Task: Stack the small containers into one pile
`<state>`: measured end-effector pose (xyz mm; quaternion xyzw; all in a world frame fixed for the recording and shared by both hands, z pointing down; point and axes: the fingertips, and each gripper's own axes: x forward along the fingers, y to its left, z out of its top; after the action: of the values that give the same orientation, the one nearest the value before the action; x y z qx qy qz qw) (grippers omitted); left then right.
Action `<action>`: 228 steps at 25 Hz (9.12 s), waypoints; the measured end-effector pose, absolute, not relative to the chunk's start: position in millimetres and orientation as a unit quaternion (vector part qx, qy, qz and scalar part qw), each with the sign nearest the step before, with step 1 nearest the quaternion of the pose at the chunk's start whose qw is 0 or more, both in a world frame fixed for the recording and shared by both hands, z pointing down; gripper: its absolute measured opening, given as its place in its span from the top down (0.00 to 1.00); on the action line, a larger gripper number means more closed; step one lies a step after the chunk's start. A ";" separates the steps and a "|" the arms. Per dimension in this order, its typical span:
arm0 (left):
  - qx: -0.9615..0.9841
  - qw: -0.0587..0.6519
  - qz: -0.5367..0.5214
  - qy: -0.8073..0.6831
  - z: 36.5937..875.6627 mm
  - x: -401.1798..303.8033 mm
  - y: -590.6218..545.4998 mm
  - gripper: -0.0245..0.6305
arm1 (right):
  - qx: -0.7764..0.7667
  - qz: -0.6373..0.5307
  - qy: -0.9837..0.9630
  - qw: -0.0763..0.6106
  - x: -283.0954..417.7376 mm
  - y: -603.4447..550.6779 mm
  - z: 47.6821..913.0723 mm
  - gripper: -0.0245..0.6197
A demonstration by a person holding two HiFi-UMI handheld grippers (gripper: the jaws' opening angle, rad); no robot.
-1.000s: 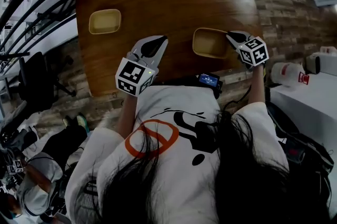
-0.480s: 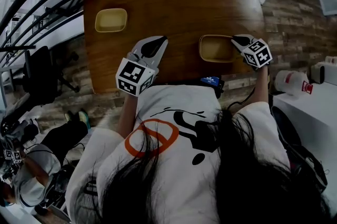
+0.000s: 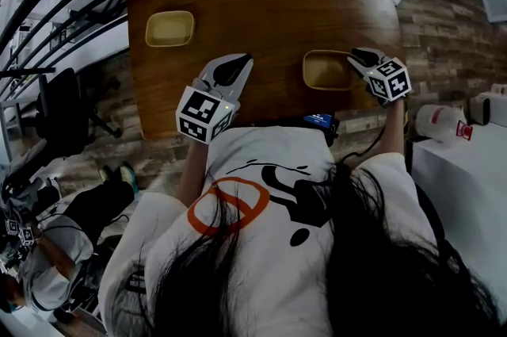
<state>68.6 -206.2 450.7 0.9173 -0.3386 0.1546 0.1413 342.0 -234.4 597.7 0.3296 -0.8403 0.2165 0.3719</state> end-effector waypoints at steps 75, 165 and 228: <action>0.834 0.199 0.133 -0.497 476.0 -215.1 -116.1 0.96 | 0.109 -0.010 -0.888 0.446 -96.1 -217.0 581.6 0.89; 0.851 0.217 0.179 -0.444 490.4 61.6 -118.0 0.96 | 0.152 0.058 -0.900 0.405 256.2 -162.8 578.7 0.79; 0.873 0.192 0.135 -0.427 460.8 -146.9 171.7 0.96 | 0.234 0.131 -0.937 0.224 -66.3 156.5 477.4 0.93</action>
<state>-146.9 171.7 460.8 0.8734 -0.4268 0.1350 0.1918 -66.3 156.5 477.4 0.2337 -0.9370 0.1310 0.2243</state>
